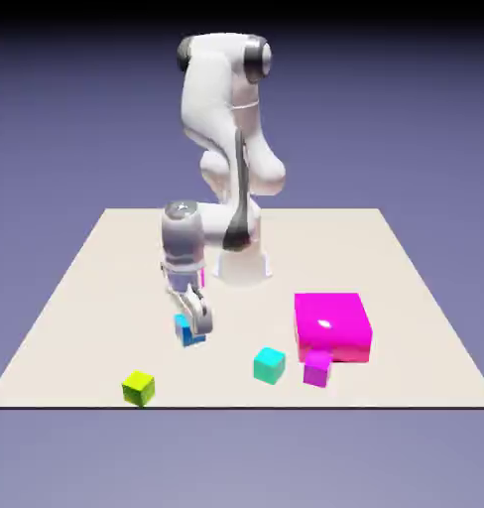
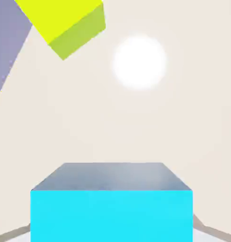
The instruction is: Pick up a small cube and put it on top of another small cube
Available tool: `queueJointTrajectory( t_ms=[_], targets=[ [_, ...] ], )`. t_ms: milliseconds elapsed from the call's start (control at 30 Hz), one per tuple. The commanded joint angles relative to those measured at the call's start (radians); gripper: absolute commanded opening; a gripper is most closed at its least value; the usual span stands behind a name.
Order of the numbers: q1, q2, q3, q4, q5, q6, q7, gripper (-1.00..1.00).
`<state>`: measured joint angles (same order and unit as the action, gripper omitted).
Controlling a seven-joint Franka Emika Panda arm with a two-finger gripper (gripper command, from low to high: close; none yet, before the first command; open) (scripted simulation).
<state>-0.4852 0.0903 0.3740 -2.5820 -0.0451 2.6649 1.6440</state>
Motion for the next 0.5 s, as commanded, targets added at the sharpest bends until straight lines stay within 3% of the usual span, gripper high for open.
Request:
queueJointTrajectory(
  t_ms=[0,167,367,400,467],
  targets=[
    [0.008,-0.009,0.036,0.008,0.001,-0.018,-0.003,-1.00],
    [0.074,-0.042,0.169,0.035,0.005,-0.081,-0.016,-1.00],
    [0.182,0.166,0.022,0.045,-0.212,0.095,0.140,-1.00],
    [0.182,0.166,0.022,0.045,-0.212,0.095,0.140,1.00],
    [0.163,0.130,0.048,0.043,-0.174,0.064,0.113,1.00]
  ],
)
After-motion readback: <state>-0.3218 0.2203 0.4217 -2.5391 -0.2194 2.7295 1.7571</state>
